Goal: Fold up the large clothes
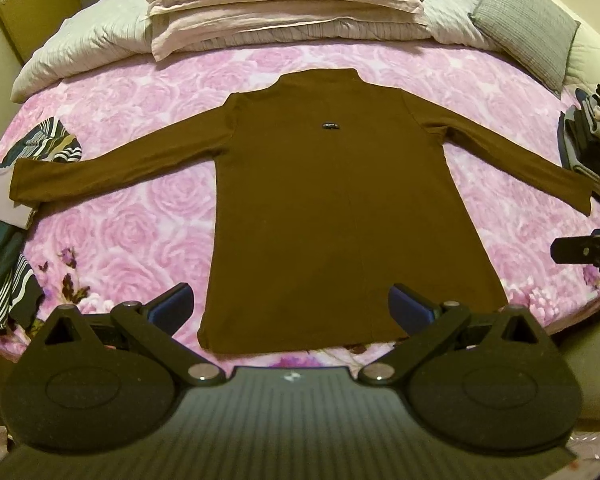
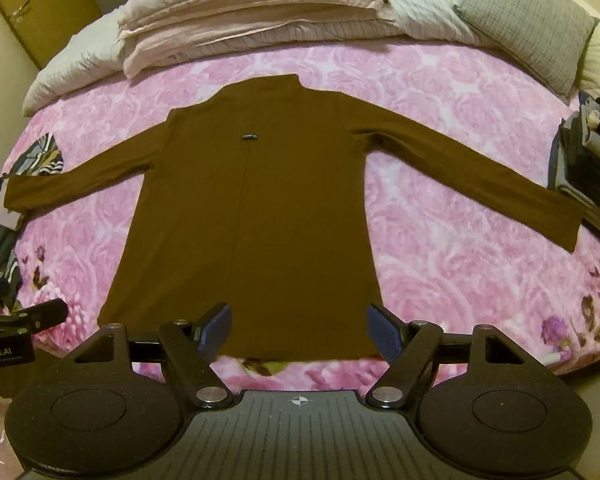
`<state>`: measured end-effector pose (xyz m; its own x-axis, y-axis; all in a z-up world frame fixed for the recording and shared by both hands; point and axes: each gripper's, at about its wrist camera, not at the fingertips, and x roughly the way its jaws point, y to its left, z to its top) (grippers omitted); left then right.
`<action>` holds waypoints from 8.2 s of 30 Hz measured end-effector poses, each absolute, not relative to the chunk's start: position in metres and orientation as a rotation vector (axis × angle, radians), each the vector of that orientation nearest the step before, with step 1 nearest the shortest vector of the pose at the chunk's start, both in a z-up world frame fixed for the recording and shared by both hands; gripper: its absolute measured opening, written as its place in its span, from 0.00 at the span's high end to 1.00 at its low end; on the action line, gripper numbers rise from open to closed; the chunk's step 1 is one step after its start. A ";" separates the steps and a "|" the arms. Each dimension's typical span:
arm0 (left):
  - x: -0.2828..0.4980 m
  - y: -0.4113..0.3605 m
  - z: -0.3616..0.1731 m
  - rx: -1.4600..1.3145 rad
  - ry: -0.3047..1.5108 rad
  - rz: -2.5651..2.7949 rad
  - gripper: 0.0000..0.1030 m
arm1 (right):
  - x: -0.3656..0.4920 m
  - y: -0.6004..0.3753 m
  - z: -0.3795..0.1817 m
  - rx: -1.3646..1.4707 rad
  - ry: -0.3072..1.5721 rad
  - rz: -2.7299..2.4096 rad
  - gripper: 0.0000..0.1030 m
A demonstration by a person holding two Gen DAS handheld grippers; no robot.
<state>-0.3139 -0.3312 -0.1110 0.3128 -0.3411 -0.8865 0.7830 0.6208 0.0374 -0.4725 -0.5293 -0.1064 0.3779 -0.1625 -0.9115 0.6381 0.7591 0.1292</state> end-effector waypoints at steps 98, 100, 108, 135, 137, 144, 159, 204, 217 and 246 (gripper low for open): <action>0.185 -0.132 -0.183 0.518 0.953 -0.755 0.01 | 0.076 -0.304 -0.202 0.212 0.669 -0.071 0.99; 0.166 -0.169 -0.182 0.543 0.937 -0.834 0.01 | 0.041 -0.362 -0.183 0.258 0.626 -0.173 1.00; 0.061 -0.322 -0.175 0.631 0.842 -1.078 0.01 | -0.178 -0.588 -0.175 0.555 0.470 -0.697 1.00; -0.129 -0.491 -0.241 0.831 0.994 -1.143 0.01 | -0.352 -0.738 -0.337 0.849 0.611 -0.731 1.00; -0.130 -0.492 -0.246 0.834 1.006 -1.154 0.01 | -0.355 -0.740 -0.337 0.860 0.602 -0.739 0.99; -0.123 -0.491 -0.248 0.840 1.005 -1.161 0.01 | -0.358 -0.740 -0.328 0.816 0.593 -0.772 0.99; -0.110 -0.469 -0.243 0.811 1.025 -1.131 0.01 | -0.341 -0.720 -0.338 0.823 0.716 -0.863 0.98; -0.322 -0.692 -0.240 0.971 0.848 -1.350 0.01 | -0.661 -0.858 -0.272 0.973 0.341 -1.218 1.00; -0.158 -0.530 -0.224 0.777 0.924 -1.184 0.01 | -0.289 -0.761 -0.131 0.388 0.165 -0.570 1.00; 0.026 -0.409 -0.278 0.622 1.061 -0.997 0.01 | -0.116 -0.608 -0.326 0.508 0.774 -0.190 0.61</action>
<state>0.0257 -0.4086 -0.2779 0.1439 -0.3635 -0.9204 0.8963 0.4421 -0.0345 -0.1155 -0.6075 -0.3262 0.7054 0.0197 -0.7086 0.3451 0.8636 0.3676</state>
